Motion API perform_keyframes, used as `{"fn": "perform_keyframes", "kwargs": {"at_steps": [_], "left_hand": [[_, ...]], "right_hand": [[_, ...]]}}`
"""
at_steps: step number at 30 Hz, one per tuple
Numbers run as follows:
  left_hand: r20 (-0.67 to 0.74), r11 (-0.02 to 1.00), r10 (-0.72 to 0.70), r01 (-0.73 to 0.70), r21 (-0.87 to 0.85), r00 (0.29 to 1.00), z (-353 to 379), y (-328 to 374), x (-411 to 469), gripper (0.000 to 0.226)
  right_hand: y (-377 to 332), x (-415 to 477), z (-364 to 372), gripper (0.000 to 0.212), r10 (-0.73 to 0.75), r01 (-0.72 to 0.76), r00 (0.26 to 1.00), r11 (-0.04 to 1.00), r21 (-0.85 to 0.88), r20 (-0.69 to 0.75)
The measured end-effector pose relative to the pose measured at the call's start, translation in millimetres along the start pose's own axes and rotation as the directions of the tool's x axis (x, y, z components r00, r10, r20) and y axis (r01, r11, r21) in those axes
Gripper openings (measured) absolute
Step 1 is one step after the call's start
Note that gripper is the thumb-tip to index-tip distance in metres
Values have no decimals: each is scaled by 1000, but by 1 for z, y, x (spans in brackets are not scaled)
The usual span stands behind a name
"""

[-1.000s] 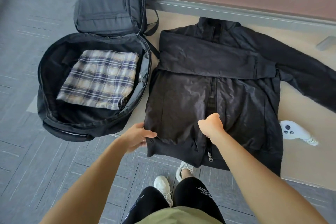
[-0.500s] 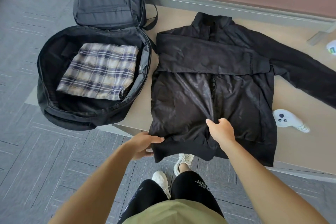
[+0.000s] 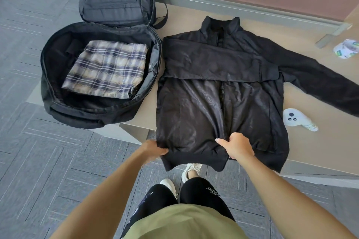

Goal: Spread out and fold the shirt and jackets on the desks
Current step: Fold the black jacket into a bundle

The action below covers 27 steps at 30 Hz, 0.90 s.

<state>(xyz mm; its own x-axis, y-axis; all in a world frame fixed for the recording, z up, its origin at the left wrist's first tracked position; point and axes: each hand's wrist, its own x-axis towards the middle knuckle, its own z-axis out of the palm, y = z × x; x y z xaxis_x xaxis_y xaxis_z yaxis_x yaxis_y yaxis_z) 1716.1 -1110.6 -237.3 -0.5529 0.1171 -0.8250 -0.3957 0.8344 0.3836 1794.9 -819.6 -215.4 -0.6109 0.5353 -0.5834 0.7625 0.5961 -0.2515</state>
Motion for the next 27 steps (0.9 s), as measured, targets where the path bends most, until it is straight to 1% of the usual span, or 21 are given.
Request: {"fn": "perform_keyframes", "kwargs": {"at_steps": [2,3,5,7,10,11,13,15,17,19,21,24,27], "left_hand": [[-149,969,72,-34,243,986,-12,15,-5,43],[-201,953,114,-50,299,973,-19,25,-5,42],[-267,940,196,-103,326,944,-33,47,-4,37],[-313,925,292,-184,332,904,-45,69,4,31],[-423,881,449,-312,356,787,-61,104,22,19],[-456,865,484,-330,378,747,-66,113,29,22],[-486,840,520,-318,439,703,-78,137,46,30],[-481,812,535,-265,520,695,-88,161,66,37],[-465,778,525,-181,601,713,-96,183,84,47],[-457,743,506,-100,662,732,-100,199,96,51],[-449,721,470,-38,692,760,-107,208,103,42],[-476,744,399,27,668,784,-120,211,109,23],[-480,731,376,64,679,793,-127,204,109,19]], "right_hand": [[-5,-5,-8,59,12,-9,1000,988,-157,13],[-11,-7,-14,60,3,-4,1000,973,-233,-5],[-26,-4,-29,58,-61,34,995,949,-314,-77],[-46,8,-43,49,-165,120,979,941,-318,-120],[-76,39,-61,32,-337,299,938,904,-306,-78],[-84,48,-65,29,-384,346,920,888,-303,-76],[-101,71,-73,28,-436,396,896,872,-289,-87],[-114,97,-77,33,-476,433,876,848,-307,-81],[-121,122,-81,37,-518,472,854,811,-346,-48],[-124,143,-85,38,-555,513,832,778,-363,-14],[-126,159,-87,38,-582,547,813,752,-369,18],[-127,176,-90,36,-604,574,795,727,-376,46],[-128,184,-92,40,-593,584,799,730,-355,94]]}}
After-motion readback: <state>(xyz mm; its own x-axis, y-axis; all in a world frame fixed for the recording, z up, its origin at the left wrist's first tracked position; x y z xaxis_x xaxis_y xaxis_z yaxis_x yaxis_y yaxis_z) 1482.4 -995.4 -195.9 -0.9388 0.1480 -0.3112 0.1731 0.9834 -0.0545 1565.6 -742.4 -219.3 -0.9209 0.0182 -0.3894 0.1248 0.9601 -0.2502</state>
